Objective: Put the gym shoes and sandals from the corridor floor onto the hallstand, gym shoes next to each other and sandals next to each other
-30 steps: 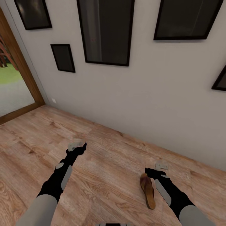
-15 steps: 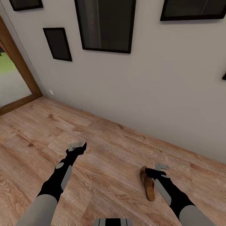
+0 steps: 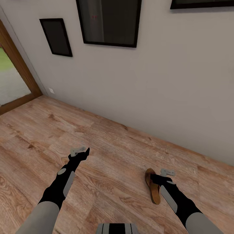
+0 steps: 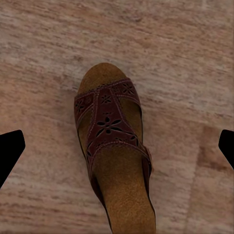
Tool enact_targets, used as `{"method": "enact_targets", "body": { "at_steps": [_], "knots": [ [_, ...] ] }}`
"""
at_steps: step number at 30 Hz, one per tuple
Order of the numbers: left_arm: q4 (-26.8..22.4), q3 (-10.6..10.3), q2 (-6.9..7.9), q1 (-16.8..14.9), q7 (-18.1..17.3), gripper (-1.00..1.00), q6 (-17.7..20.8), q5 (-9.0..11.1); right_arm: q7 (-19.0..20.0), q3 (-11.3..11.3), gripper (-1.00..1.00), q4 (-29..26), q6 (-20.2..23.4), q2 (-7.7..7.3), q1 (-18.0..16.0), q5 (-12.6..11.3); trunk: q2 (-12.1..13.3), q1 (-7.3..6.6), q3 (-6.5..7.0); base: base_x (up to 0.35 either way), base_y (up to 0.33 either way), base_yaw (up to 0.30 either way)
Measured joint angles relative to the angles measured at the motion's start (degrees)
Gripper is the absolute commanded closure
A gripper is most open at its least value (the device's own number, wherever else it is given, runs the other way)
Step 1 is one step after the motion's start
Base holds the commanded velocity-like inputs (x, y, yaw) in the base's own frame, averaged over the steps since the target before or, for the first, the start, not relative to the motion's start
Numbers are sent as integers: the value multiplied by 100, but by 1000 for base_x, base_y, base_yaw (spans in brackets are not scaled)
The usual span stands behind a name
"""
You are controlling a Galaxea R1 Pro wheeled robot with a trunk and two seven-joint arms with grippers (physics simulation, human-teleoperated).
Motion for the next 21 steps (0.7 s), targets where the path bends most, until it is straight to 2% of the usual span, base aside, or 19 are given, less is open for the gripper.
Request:
{"method": "enact_targets", "body": {
  "at_steps": [4, 9, 11, 12, 14, 21],
  "knots": [
    [0, -11, 0, 0, 1, -100, 0, 0, -1, 2, -100, 0, -10, 0, 0, 0, 0, 1, -4, -40, 0, 0],
    [0, -64, 0, -2, 3, -100, -2, -4, 3, 3, -100, 3, -214, 0, 0, -4, 0, 3, -5, -224, 0, 0],
    [0, -76, 0, -3, 4, -100, -1, -2, 9, 4, -100, 12, -530, 0, 0, -9, 0, 2, -6, -152, 0, 0],
    [0, -83, 0, -3, 2, -100, 0, -2, 13, 8, -100, 28, -1064, 0, -1, -13, 0, 1, -5, -57, 0, 0],
    [0, -87, 0, -1, -2, -100, -1, -1, 15, 5, -100, 37, -1430, 6, 0, 9, 0, 0, -6, -33, 0, 0],
    [0, -89, 0, -2, -4, -100, 0, 0, 14, 7, -100, 42, -1671, 9, 1, 14, 0, 0, -6, -9, 0, 0]
  ]
}}
